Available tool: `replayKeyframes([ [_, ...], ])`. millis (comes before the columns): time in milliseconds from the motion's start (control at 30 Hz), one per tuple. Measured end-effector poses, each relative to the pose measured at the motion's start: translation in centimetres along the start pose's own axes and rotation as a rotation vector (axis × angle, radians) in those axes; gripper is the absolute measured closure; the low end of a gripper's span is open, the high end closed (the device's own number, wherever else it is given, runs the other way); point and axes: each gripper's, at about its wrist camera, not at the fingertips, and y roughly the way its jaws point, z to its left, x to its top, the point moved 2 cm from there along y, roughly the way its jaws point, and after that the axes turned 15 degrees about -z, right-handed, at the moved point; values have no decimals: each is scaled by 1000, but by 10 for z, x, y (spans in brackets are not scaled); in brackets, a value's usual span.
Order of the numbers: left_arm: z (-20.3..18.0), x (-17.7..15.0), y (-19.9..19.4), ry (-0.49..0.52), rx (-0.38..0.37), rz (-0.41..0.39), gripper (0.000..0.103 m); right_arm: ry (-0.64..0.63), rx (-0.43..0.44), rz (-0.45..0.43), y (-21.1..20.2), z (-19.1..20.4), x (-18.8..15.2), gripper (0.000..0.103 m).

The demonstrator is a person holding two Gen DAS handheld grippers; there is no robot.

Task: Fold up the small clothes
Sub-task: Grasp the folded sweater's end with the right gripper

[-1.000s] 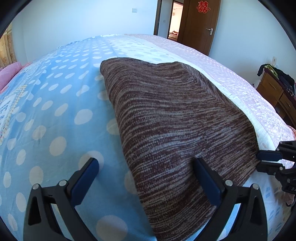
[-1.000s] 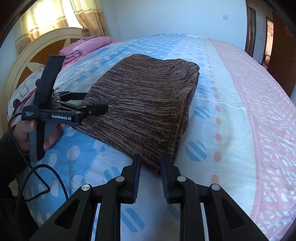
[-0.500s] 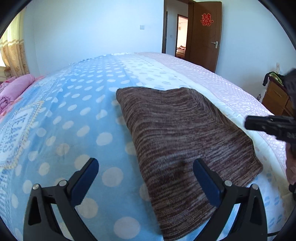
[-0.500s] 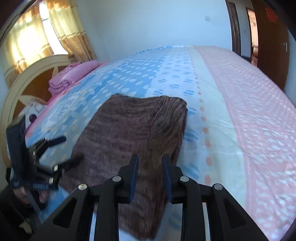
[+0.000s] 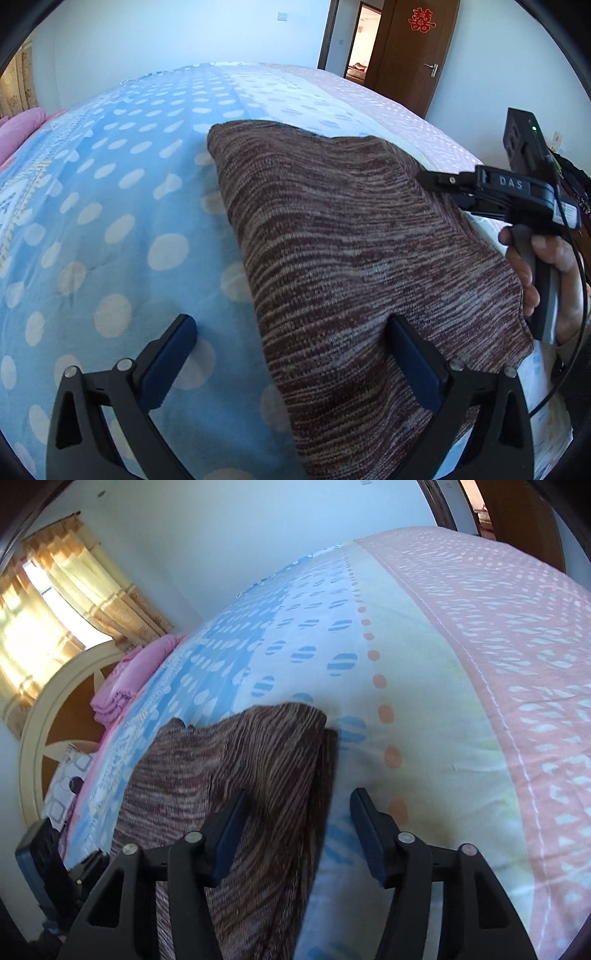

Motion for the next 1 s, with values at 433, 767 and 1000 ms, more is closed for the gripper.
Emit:
replayKeyframes([
  [433,-3,-1,2,4,-15,-7,0,63,110,40,39,3,9,70],
  [767,-10,-1,2,32,-50,3,1,32,104,16,38,6,5,76],
  [1000,-26,-4,-6,66,-83,3,21,30,95,18,39,6,5,76],
])
